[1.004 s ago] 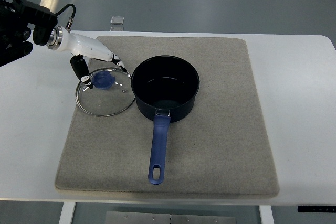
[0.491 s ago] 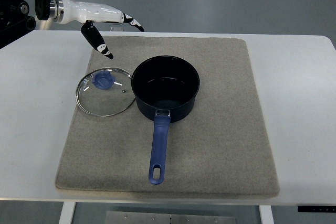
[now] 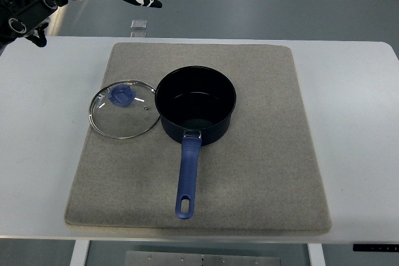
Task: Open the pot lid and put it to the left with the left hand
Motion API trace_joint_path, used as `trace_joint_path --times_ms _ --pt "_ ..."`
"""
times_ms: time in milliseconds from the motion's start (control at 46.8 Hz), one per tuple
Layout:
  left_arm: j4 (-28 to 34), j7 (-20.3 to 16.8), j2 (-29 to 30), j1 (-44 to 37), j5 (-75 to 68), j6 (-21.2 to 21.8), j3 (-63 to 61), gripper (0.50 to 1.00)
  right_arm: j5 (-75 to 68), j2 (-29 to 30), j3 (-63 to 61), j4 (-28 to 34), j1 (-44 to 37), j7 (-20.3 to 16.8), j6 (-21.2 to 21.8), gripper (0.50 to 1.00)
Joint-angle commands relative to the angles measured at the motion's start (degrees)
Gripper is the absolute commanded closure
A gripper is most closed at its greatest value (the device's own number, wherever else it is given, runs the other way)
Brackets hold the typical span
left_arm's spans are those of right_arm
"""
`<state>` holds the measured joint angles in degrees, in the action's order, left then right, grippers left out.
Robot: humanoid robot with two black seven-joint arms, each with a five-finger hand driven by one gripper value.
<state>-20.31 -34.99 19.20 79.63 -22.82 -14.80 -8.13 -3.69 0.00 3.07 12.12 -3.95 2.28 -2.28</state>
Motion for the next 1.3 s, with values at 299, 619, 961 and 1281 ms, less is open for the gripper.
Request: trace_joint_path --times_ms 299,619,961,1281 --pt "6.2 0.0 0.0 -2.3 16.2 0.7 13.6 0.589 0.0 0.0 0.0 0.0 0.0 0.0 0.0 0.585" --pt "11.5 0.0 0.0 -3.9 19.4 5.2 31.2 0.632 0.0 0.0 0.0 0.0 0.0 0.0 0.0 0.585" --pt "12.6 0.7 2.1 -4.6 22.9 21.7 32.8 0.632 0.0 0.0 0.0 0.0 0.0 0.0 0.0 0.585" --pt "12.7 6.0 5.7 -6.9 28.5 22.8 34.2 0.621 0.0 0.0 0.0 0.0 0.0 0.0 0.0 0.585"
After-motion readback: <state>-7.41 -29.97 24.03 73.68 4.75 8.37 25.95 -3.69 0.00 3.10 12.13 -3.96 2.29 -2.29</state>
